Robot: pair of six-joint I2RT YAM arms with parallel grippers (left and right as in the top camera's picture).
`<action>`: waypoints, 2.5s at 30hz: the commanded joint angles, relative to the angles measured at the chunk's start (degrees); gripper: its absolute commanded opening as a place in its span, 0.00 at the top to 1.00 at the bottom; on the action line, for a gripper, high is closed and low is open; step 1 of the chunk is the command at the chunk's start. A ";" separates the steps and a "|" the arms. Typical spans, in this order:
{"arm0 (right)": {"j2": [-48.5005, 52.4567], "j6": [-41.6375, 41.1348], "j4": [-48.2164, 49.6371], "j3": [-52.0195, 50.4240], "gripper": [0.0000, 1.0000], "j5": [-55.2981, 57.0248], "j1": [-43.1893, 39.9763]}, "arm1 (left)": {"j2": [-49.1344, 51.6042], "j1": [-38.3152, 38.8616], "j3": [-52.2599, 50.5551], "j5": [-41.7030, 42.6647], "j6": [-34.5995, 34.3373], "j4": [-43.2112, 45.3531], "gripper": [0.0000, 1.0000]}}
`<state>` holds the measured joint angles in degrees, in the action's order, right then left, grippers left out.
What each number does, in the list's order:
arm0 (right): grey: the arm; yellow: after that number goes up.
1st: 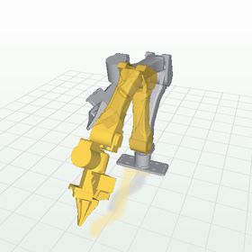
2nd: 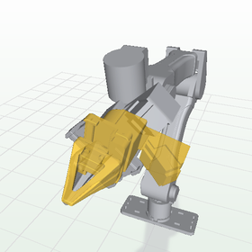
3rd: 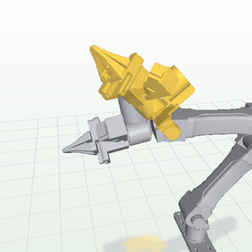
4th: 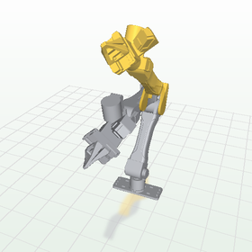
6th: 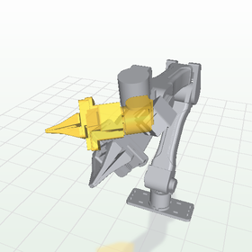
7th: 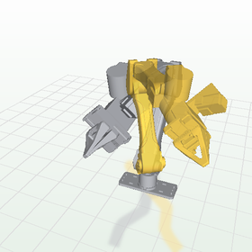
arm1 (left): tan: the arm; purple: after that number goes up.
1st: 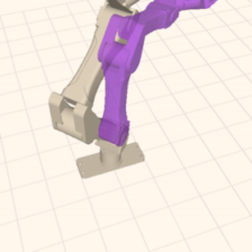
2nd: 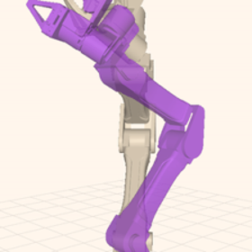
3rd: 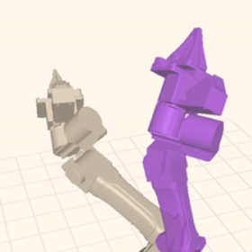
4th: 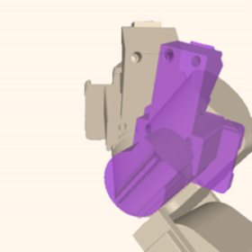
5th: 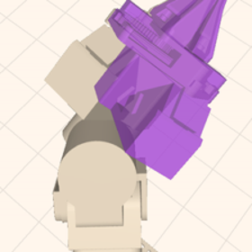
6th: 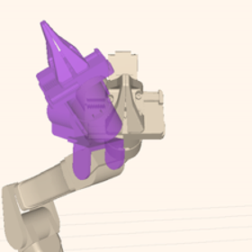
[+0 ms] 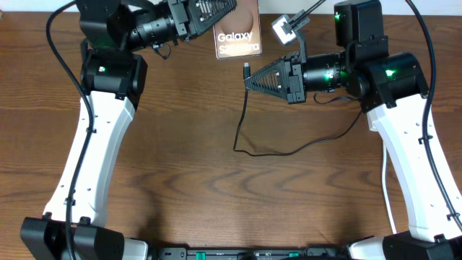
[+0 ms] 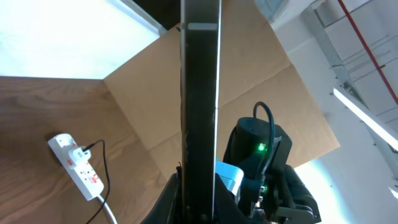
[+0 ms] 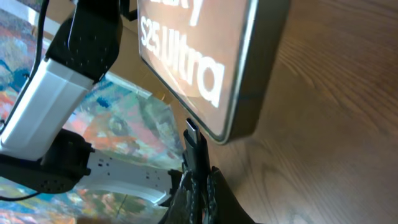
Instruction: Plug charger to phone and switch on socket
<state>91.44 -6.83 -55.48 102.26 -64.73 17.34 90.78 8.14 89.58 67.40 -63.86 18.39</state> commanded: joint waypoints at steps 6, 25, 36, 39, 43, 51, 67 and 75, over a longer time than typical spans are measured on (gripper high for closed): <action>-0.35 -5.40 3.50 0.04 0.99 -1.22 0.48 | -0.13 -0.09 0.66 0.96 -1.46 1.05 0.93; -0.35 -8.59 6.82 0.04 0.99 1.60 3.26 | -0.13 -0.09 0.66 2.25 -1.38 1.05 0.93; -0.35 -10.58 8.13 0.04 0.99 3.91 2.84 | -0.13 -0.09 0.66 2.25 -1.38 1.05 0.93; -0.35 -10.54 8.48 0.04 0.99 2.58 2.82 | -0.13 -0.09 0.66 2.25 -1.38 1.05 0.93; -0.35 -10.51 8.39 0.04 0.99 0.76 2.84 | -0.13 -0.11 0.66 2.23 -1.11 1.07 0.92; -0.35 -7.82 3.30 0.04 0.99 0.52 2.84 | -0.13 -0.11 0.66 1.44 -0.92 1.51 0.93; -0.37 -8.61 4.44 0.07 0.99 -0.63 1.05 | -0.13 -0.11 0.66 2.21 -0.24 1.49 0.93; -0.37 -8.59 4.55 0.07 0.99 -1.95 1.14 | -0.11 -0.11 0.66 1.99 -0.07 1.49 0.93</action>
<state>91.44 -15.73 -51.16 102.26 -63.94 18.55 90.78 8.08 89.58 68.90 -64.51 18.72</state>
